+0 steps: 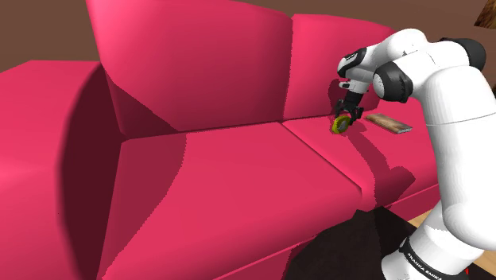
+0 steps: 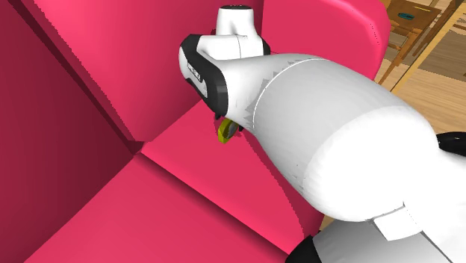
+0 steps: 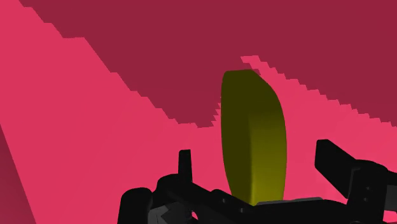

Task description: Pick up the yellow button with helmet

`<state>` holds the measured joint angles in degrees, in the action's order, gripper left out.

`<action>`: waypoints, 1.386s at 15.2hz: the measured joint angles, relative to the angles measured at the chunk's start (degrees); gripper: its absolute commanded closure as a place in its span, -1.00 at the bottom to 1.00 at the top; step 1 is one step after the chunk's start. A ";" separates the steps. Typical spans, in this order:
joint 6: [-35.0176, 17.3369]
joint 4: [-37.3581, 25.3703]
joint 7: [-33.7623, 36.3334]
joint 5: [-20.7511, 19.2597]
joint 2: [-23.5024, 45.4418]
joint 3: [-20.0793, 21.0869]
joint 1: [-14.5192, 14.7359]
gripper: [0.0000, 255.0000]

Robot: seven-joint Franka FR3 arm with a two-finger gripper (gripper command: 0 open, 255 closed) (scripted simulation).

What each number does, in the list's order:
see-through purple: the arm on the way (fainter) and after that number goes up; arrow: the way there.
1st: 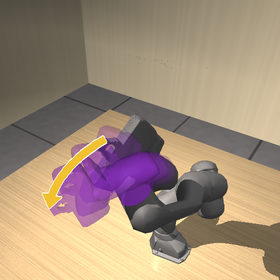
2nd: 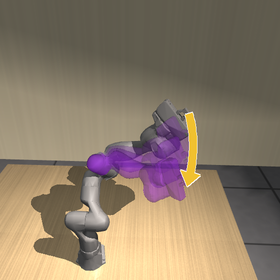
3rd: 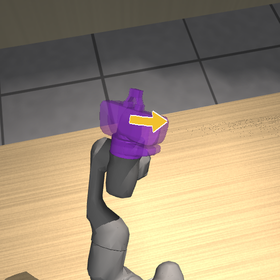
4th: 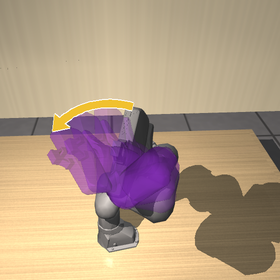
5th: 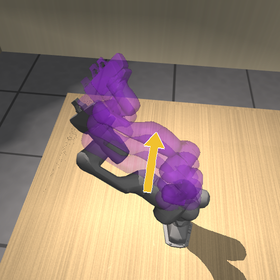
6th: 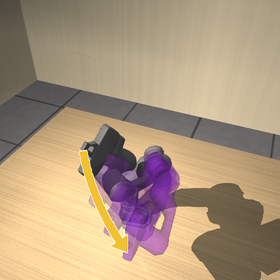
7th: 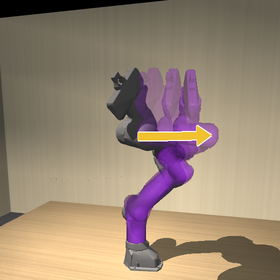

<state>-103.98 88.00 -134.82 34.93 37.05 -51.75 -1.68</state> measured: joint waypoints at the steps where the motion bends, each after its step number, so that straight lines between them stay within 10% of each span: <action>1: -0.11 0.09 -0.07 0.04 0.03 0.01 -0.02 1.00; 21: 5.72 -4.51 1.79 -2.08 -2.24 -1.39 -0.26 1.00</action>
<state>-98.26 83.49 -133.03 32.86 34.81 -53.14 -1.95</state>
